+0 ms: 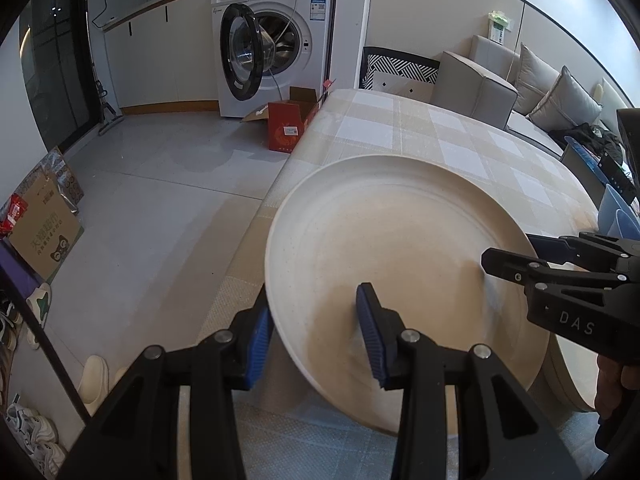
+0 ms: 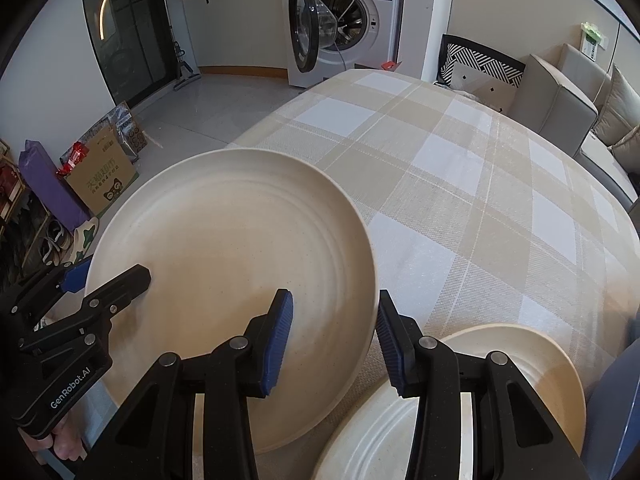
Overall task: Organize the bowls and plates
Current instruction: 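Lift and carry the cream plate with both tools toward the blue bowls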
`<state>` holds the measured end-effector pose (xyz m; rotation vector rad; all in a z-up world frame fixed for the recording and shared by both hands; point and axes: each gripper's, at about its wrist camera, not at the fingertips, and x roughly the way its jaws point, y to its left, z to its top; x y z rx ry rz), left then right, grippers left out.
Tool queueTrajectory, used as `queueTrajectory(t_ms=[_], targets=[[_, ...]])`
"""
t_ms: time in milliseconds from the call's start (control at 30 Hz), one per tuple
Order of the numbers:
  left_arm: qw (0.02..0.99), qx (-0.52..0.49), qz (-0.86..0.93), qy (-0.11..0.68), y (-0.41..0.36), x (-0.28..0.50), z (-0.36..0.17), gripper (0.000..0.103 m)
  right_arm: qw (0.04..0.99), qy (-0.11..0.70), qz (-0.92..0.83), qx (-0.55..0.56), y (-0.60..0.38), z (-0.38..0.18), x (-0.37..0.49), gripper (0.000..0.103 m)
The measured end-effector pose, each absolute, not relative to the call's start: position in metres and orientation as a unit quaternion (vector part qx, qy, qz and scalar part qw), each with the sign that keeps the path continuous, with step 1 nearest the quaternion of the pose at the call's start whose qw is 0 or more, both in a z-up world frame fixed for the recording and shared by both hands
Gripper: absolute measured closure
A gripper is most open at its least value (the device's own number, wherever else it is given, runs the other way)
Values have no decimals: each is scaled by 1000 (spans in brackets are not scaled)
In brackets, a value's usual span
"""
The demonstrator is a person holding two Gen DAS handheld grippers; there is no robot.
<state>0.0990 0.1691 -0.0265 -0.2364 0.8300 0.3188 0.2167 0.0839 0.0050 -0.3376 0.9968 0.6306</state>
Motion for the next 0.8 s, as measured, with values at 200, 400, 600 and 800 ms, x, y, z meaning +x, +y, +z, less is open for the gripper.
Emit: queueTrajectory(t_ms=[200, 400, 600, 800], targets=[[900, -110, 153, 394, 165, 97, -19, 64, 823, 459, 295, -157, 79, 15, 212, 61], [904, -106, 151, 385, 161, 94, -9, 63, 830, 449, 293, -155, 74, 25, 208, 61], [907, -102, 148, 381, 156, 91, -2, 64, 834, 443, 292, -152, 67, 34, 203, 61], [909, -97, 140, 380, 148, 89, 4, 64, 838, 440, 288, -145, 57, 41, 199, 61]])
